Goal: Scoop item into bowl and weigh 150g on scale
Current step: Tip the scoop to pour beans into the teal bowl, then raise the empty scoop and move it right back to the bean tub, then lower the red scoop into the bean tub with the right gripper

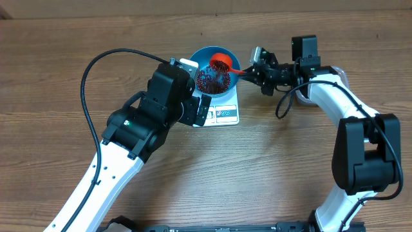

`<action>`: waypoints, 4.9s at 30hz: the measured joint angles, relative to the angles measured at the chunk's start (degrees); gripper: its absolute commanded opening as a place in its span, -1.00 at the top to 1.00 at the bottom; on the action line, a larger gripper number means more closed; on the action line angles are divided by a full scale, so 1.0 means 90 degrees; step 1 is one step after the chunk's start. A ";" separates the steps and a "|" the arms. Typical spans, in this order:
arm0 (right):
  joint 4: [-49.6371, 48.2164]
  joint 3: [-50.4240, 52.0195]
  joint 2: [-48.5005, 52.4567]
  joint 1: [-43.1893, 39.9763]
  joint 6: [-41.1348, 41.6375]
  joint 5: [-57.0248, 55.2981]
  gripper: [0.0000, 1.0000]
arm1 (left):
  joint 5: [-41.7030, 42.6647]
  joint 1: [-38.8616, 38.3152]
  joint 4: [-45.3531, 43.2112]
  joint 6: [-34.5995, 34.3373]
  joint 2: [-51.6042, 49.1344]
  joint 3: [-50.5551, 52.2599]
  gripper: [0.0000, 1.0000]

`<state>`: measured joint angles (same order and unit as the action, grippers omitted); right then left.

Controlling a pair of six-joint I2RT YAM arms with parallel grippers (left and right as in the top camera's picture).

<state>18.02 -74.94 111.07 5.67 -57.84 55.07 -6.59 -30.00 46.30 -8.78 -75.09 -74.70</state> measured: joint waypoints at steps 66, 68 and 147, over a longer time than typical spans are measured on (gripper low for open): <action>0.4561 0.0000 -0.3492 -0.1251 0.4189 -0.2176 0.93 | 0.0000 0.0000 0.0002 0.0000 0.0000 0.0000 -0.99; 0.4556 0.0000 -0.3492 -0.1253 0.4221 -0.2195 0.93 | 0.0000 0.0000 0.0002 0.0000 0.0000 0.0000 -0.99; 0.3215 0.0002 -0.3011 -0.1251 0.6494 -0.5326 0.93 | 0.0000 0.0000 0.0002 0.0000 0.0000 0.0000 -0.99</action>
<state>46.96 -74.91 83.96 -5.58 0.60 7.14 -6.59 -30.00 46.33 -8.78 -75.09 -74.70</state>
